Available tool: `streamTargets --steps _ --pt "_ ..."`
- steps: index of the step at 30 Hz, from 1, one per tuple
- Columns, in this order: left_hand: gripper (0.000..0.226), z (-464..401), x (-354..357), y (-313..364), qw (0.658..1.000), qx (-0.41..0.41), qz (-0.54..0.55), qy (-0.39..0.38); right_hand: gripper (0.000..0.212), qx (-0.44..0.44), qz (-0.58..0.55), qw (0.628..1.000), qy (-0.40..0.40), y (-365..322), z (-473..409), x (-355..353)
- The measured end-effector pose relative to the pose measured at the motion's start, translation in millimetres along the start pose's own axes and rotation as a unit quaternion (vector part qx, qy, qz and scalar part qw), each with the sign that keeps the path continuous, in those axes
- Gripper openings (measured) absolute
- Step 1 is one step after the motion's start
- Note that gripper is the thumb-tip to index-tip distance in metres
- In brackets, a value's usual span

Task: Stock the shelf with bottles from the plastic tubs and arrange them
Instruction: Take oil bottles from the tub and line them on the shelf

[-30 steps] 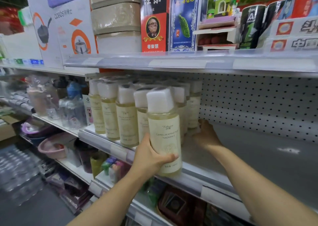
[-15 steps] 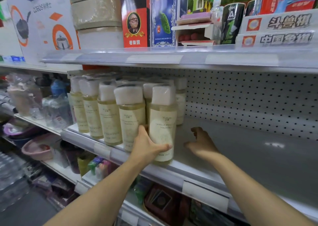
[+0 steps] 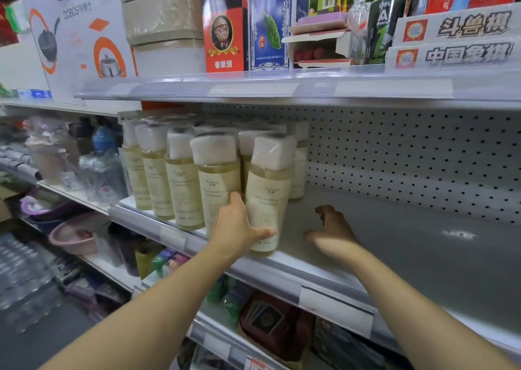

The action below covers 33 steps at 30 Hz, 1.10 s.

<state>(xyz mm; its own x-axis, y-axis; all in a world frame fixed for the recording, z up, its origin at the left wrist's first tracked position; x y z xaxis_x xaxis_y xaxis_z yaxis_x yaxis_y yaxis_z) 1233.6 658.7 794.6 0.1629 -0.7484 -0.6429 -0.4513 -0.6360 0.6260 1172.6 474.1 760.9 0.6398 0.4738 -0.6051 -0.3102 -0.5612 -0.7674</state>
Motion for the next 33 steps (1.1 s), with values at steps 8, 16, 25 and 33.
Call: streamTargets --steps 8,16,25,33 --pt "0.064 1 0 -8 0.995 0.006 -0.097 0.035 0.066 0.004 -0.009 1.000 -0.004 -4 1 5" --pt "0.054 0 -5 -16 0.998 0.000 -0.061 0.014 0.069 0.003 0.005 1.000 -0.004 -14 5 11" --pt "0.048 6 -13 -16 0.997 0.016 -0.076 0.012 0.071 -0.037 0.104 0.994 0.005 -33 36 2" --pt "0.050 17 -35 -34 0.982 0.060 -0.178 -0.037 0.074 -0.060 0.153 0.986 0.035 -43 80 -10"
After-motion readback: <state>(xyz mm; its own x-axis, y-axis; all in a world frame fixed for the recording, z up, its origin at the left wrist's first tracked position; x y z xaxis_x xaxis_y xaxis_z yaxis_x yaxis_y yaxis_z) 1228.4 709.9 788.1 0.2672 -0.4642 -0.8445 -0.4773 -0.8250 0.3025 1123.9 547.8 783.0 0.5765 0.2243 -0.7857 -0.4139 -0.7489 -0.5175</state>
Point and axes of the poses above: each hand's wrist, its own z-axis away from the middle knuckle, its own x-axis out of the palm, y = z × x, the point moved 1 cm from there along -z, towards the middle knuckle, and after that the axes turned 14 degrees about y, right-handed, at the moved point
